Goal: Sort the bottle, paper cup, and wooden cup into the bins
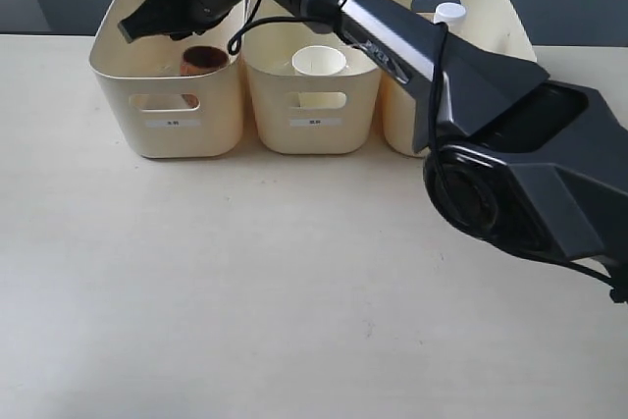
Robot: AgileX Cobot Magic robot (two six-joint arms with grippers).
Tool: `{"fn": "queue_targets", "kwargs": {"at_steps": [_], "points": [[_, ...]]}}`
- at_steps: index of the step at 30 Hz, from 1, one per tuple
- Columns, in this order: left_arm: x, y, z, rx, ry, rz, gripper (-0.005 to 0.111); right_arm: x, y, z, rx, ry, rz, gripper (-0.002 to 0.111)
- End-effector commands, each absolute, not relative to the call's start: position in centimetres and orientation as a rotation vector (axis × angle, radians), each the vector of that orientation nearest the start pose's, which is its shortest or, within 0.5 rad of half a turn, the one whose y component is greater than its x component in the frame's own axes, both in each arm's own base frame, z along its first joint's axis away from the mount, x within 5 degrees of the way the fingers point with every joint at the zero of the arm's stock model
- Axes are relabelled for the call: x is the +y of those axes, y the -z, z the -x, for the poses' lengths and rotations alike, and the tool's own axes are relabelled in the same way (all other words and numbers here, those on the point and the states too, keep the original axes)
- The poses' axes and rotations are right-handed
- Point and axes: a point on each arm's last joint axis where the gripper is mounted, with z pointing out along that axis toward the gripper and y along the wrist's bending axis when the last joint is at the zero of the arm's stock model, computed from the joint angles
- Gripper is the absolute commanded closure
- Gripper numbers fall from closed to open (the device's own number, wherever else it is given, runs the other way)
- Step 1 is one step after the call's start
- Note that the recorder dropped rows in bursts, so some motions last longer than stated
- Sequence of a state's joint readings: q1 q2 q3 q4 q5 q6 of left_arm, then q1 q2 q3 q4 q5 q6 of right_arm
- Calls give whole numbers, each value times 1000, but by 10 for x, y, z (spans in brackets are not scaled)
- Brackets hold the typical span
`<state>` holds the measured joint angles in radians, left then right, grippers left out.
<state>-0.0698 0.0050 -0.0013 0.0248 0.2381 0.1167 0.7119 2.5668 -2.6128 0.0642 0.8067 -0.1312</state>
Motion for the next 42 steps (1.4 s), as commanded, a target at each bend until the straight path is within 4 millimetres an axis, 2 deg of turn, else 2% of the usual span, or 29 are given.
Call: {"fn": "queue_targets", "kwargs": {"at_steps": [1,5,14,21,26,30,33,34,35,36,42], "points": [[-4,-191,-55,1714,-51,-176,107,376,-267,-423,2053,-346,948,81],[-4,-191,-55,1714,-51,-176,107,382,-281,-404,2030,-277,1068,108],[-4,-191,-55,1714,-51,-176,107,384,-318,-365,2056,-240,1195,109],[-4,-191,-55,1714,-51,-176,107,385,-363,-328,1989,-231,1233,109],[-4,-191,-55,1714,-51,-176,107,378,-391,-304,1952,-171,1255,109],[-4,-191,-55,1714,-51,-176,107,374,-424,-277,1870,-191,1251,109],[-4,-191,-55,1714,-51,-176,107,369,-454,-249,1794,-215,1243,109],[-4,-191,-55,1714,-51,-176,107,361,-477,-228,1743,-232,1221,109],[-4,-191,-55,1714,-51,-176,107,358,-486,-220,1724,-241,1211,109],[-4,-191,-55,1714,-51,-176,107,346,-509,-198,1674,-270,1181,109],[-4,-191,-55,1714,-51,-176,107,301,-571,-131,1523,-360,1083,109]]}}
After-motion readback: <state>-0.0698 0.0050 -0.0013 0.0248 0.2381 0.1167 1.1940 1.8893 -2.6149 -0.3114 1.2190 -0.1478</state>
